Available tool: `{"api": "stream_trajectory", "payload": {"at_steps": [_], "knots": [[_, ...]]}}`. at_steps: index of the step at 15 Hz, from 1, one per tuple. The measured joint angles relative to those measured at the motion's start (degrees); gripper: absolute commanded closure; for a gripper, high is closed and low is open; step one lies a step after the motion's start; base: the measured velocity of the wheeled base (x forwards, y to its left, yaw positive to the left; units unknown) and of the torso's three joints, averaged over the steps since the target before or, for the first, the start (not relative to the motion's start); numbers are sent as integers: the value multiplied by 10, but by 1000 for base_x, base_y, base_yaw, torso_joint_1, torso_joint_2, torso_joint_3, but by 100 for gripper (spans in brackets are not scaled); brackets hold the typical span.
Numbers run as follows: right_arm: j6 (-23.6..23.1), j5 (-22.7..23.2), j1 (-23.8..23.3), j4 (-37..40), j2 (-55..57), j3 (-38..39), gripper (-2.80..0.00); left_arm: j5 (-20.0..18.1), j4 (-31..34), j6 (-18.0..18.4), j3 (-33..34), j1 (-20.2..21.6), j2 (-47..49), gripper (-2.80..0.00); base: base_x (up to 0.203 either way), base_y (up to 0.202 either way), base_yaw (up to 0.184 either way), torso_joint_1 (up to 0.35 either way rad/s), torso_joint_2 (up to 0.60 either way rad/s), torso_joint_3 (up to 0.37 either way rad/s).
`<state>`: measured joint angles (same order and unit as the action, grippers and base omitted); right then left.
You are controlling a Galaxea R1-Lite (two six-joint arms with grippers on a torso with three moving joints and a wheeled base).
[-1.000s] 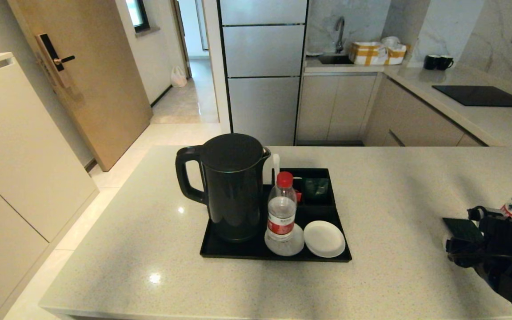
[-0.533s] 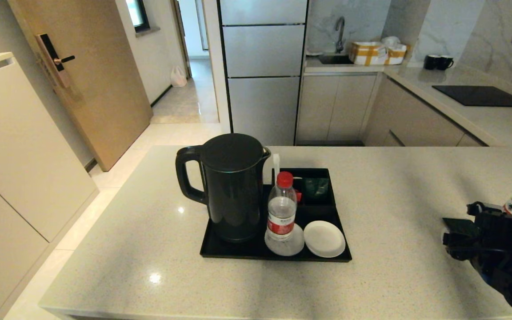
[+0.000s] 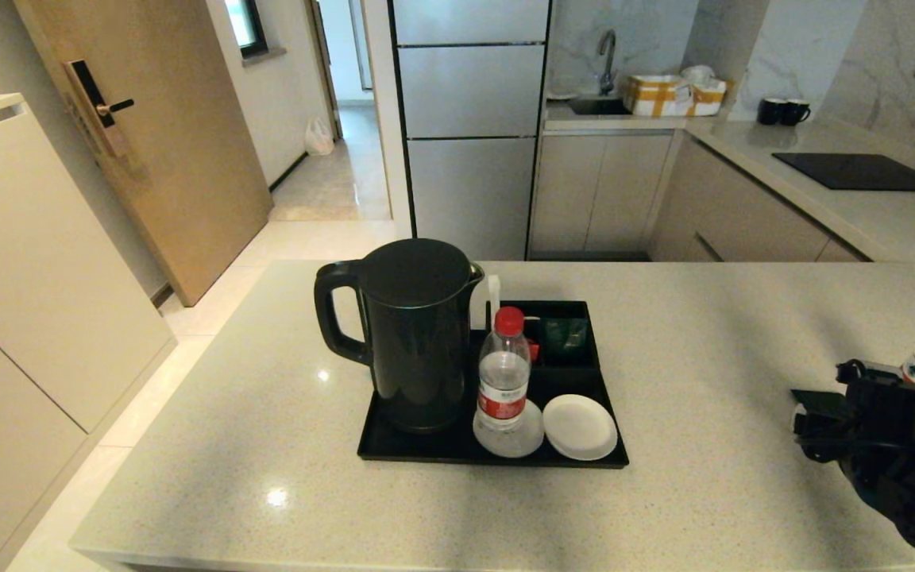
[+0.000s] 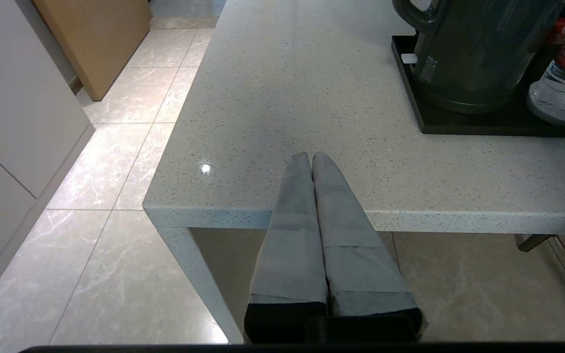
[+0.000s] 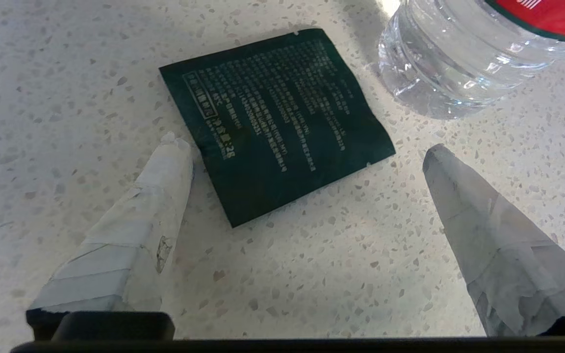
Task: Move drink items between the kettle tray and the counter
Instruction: Return the tea bag to its original position
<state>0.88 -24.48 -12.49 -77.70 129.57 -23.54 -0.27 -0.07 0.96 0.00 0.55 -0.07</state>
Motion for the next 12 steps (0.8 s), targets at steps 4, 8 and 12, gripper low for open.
{"api": "stream_trajectory", "payload": {"at_steps": [4,8,12], "knots": [[-5,0,-8,1,0,-3,-280,0,0,0,0,0,0,0,0,0,0,0,0,0],[-6,0,-11,1,1,-4,-280,0,0,0,0,0,0,0,0,0,0,0,0,0],[-5,0,-11,-1,4,-5,-280,0,0,0,0,-1,0,0,0,0,0,0,0,0]]}}
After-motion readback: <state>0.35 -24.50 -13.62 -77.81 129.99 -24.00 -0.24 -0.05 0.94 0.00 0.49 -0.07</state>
